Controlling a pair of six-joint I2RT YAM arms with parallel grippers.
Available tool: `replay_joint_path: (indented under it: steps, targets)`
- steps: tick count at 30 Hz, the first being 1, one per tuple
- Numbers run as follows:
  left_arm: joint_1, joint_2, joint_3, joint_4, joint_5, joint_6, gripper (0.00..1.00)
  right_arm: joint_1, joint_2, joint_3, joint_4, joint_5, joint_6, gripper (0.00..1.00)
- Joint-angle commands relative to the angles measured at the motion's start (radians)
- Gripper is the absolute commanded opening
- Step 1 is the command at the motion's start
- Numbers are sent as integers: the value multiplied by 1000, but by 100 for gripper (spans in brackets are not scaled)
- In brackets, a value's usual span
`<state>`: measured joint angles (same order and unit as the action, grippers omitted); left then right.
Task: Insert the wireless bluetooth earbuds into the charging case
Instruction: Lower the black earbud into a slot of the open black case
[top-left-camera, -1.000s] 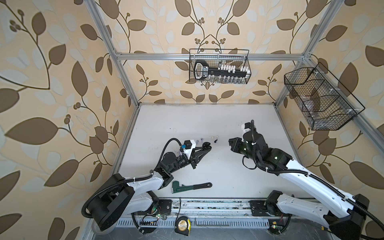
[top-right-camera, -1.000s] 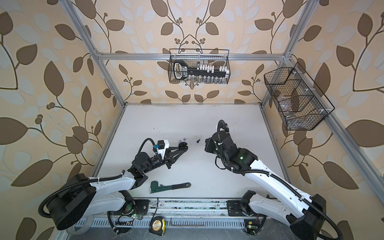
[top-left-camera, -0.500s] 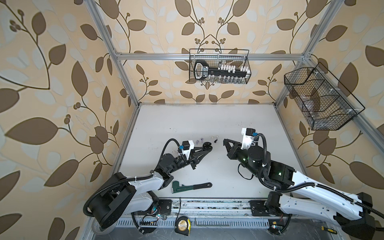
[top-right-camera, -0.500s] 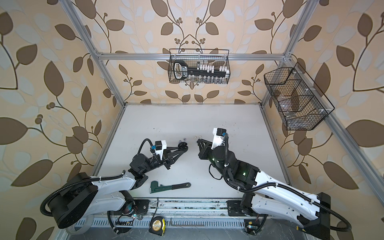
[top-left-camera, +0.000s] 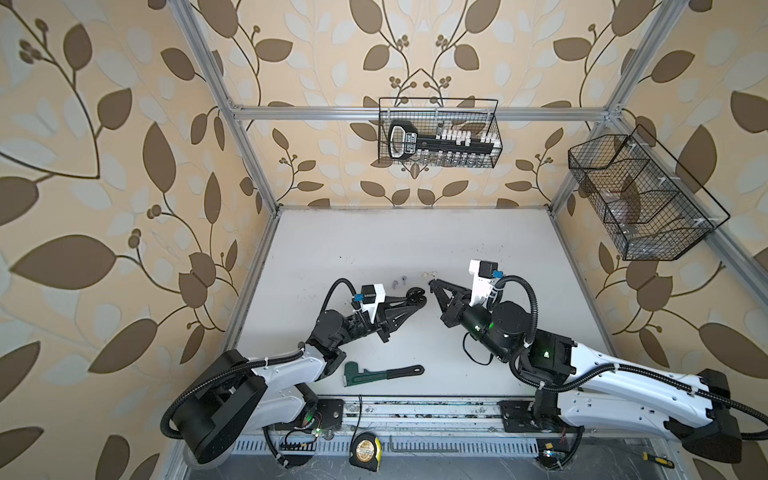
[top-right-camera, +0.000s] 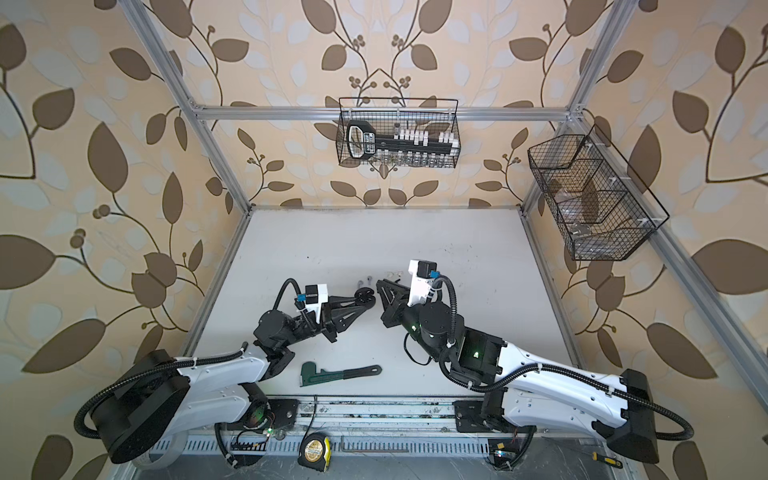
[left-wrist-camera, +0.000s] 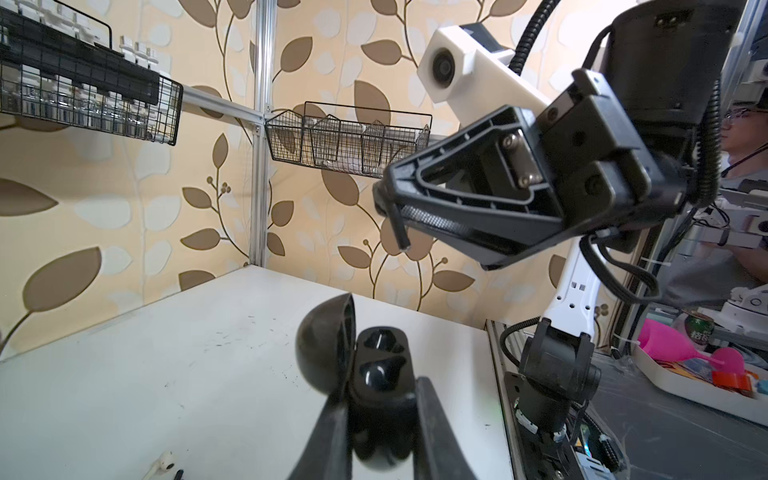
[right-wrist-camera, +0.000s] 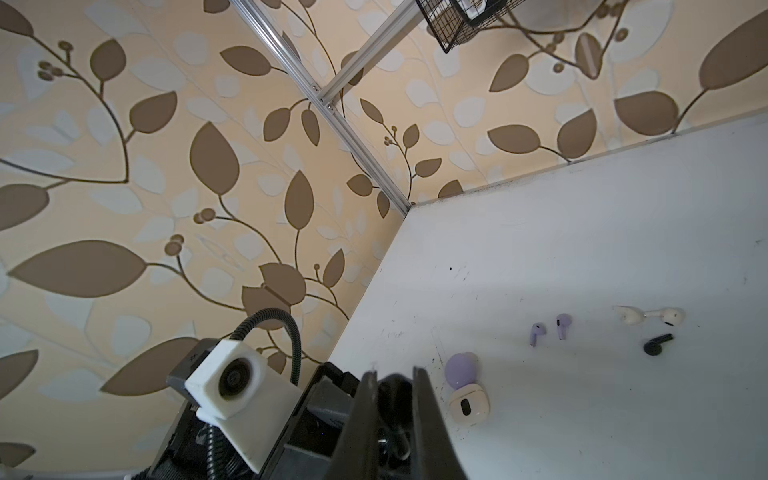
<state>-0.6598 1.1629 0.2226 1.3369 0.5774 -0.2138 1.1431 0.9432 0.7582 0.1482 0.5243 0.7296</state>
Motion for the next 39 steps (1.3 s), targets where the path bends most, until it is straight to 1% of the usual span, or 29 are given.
replay_joint_path:
  steps: [1,9,14,20,34,39]
  targets:
    - [4,-30,-4,86,35,-7,0,14,0,-32,77,6,-28,9]
    - [4,-36,-5,86,42,-2,0,32,2,-52,119,-1,-46,9]
    - [2,-37,-5,86,44,-1,0,52,36,-59,154,-5,-50,9]
    - [4,-40,-8,86,41,4,0,60,63,-67,161,-4,-35,8]
    - [3,-62,-20,86,27,11,0,67,70,-104,163,16,-14,7]
    - [4,-64,-22,86,18,15,0,75,68,-119,165,13,17,7]
